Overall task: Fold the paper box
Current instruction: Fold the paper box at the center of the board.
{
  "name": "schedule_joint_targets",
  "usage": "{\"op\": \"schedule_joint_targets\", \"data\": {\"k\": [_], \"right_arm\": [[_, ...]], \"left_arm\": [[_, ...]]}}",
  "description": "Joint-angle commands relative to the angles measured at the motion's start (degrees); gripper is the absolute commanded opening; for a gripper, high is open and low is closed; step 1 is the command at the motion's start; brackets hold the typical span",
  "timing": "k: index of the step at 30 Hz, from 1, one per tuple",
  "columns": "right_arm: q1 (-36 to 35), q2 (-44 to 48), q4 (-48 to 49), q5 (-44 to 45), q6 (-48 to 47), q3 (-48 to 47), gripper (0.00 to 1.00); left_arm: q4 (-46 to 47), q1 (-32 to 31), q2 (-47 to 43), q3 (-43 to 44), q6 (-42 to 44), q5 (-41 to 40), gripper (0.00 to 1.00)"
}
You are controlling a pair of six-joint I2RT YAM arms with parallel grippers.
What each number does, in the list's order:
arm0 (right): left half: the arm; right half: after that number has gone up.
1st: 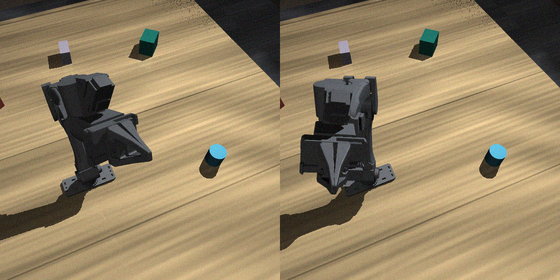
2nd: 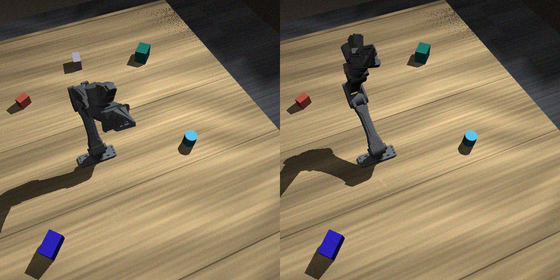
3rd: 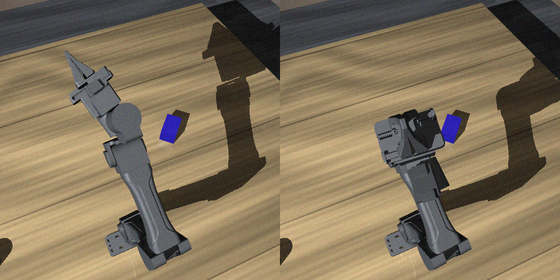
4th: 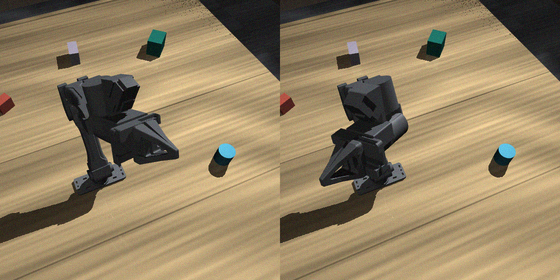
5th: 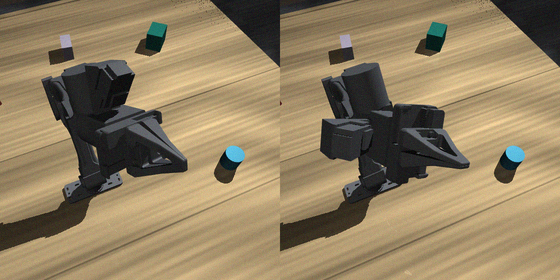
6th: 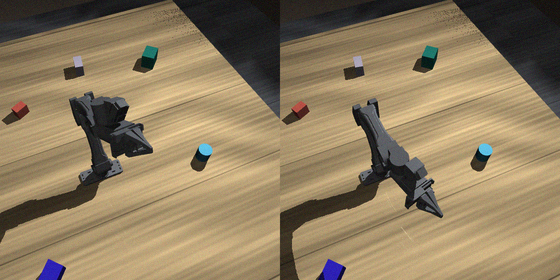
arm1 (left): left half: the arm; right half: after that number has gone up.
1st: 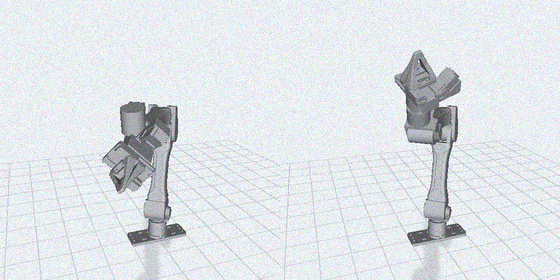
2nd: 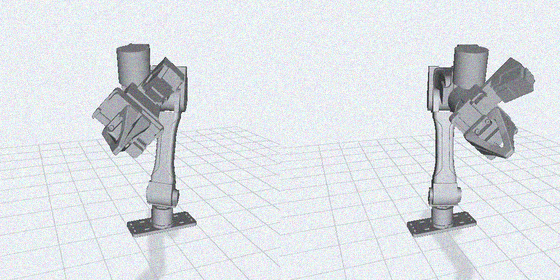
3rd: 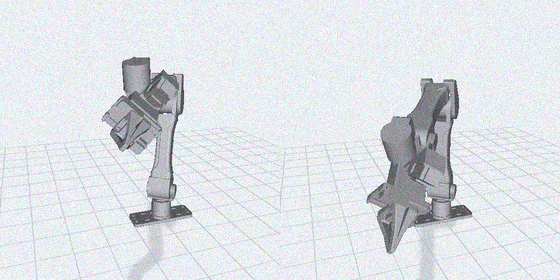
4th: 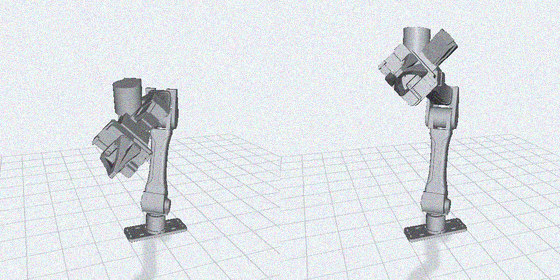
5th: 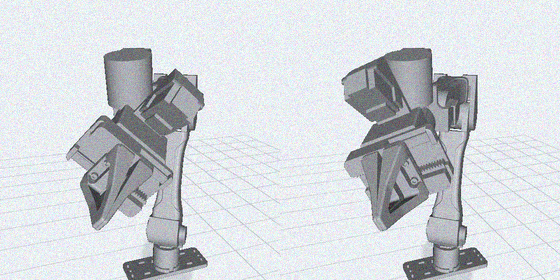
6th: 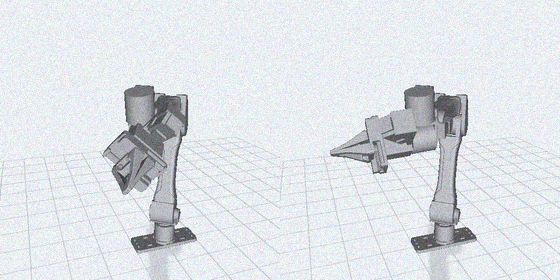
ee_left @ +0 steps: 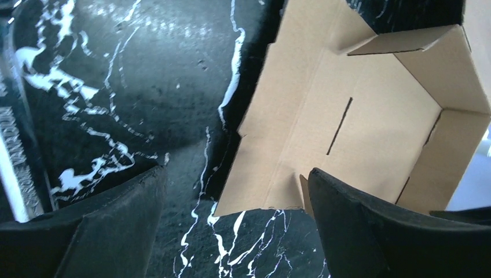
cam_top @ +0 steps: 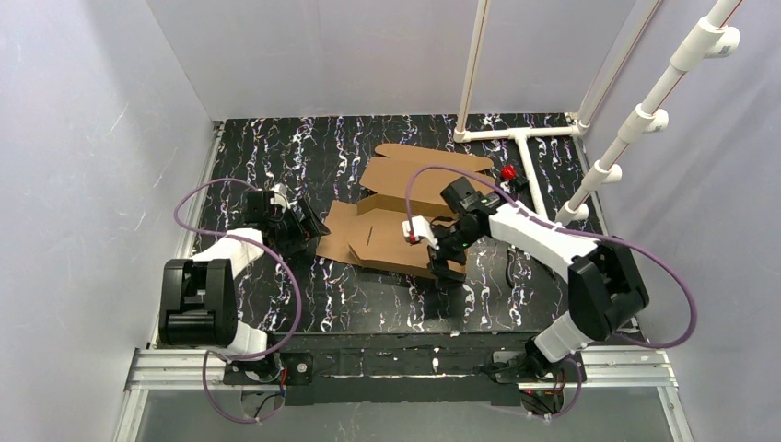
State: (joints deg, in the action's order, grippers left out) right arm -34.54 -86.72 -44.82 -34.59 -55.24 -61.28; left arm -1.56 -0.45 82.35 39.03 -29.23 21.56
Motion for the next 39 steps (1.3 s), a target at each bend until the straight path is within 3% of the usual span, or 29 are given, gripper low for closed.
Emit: {"op": "schedule_joint_targets", "data": {"k": [1,7,16,23,32,39], "right_arm": [[-3.5,-2.7,1.9,2.6,-2.4,-5.2,0.98],[-8.1,-6.3,7.8,6.9,-0.8,-6.2,0.94],[-12.3,-10.0,11.9,10.3,-0.3,-5.8,0.67],[-12.6,-10.4,13.1,10.4,-0.1,-5.5,0.38],[-12.7,-10.8,13.0,9.3,0.0,-4.9,0.20],[-12.9,-11.4,12.9,8.3,0.4,-4.5,0.12]], "left_arm": [[-1.2,0.1,2.3,4.1,4.3,5.2,0.87],[0.7,0.1,5.9,4.6,3.3,6.3,0.78],[5.0,0.1,9.1,3.3,0.3,9.9,0.60],[7.1,-0.5,7.9,2.1,-1.5,13.5,0.27],[9.7,-1.9,1.4,-1.1,-4.8,18.1,0.00],[10.8,-4.3,-5.1,-4.7,-7.1,19.8,0.00]]}}
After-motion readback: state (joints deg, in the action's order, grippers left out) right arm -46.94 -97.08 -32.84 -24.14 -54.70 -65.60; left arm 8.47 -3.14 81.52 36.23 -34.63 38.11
